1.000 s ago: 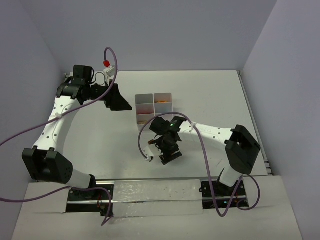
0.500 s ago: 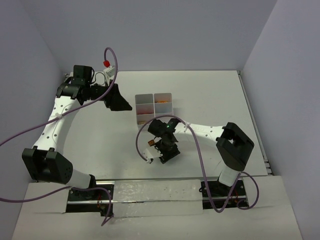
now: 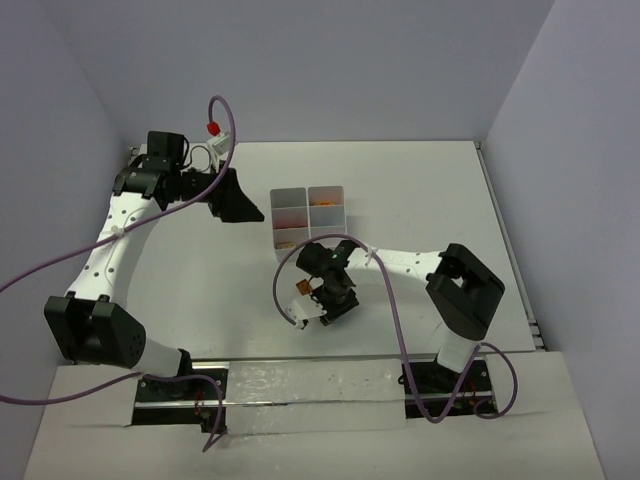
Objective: Sort the legos into containers by color
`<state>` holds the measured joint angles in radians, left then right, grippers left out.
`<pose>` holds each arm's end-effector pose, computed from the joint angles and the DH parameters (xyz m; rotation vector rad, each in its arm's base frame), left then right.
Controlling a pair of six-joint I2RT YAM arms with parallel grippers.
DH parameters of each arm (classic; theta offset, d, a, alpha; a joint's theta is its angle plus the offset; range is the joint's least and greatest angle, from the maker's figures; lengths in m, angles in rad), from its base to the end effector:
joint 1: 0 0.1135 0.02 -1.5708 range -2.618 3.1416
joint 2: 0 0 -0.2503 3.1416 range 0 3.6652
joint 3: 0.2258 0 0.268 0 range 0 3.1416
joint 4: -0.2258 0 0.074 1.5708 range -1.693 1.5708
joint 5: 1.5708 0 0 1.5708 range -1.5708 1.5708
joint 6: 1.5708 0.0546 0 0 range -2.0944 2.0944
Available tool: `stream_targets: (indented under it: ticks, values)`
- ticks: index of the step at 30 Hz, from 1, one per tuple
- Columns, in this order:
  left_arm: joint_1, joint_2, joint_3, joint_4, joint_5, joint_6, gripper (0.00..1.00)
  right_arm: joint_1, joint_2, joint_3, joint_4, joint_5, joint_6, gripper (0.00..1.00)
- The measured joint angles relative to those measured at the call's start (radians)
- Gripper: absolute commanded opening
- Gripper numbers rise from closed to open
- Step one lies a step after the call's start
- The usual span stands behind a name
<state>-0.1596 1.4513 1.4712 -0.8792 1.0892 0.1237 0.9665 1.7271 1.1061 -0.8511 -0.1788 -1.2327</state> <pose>0.3033 -0.0978 0.3520 0.7789 2.0505 -1.3102 0.1732 0.2679 0.1305 -2.6883 1.3547 0.2477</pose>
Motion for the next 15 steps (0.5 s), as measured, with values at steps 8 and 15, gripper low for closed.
stream_targets:
  ticks: [8,15]
  values:
    - [0.005,0.0,-0.007,0.002,-0.004,-0.003,0.76,-0.001,0.0,0.0,0.002,0.002,0.006,0.03]
    - [0.084,-0.038,-0.077,0.067,-0.004,-0.057,0.8,-0.09,-0.075,0.103,-0.08,-0.162,0.107,0.0]
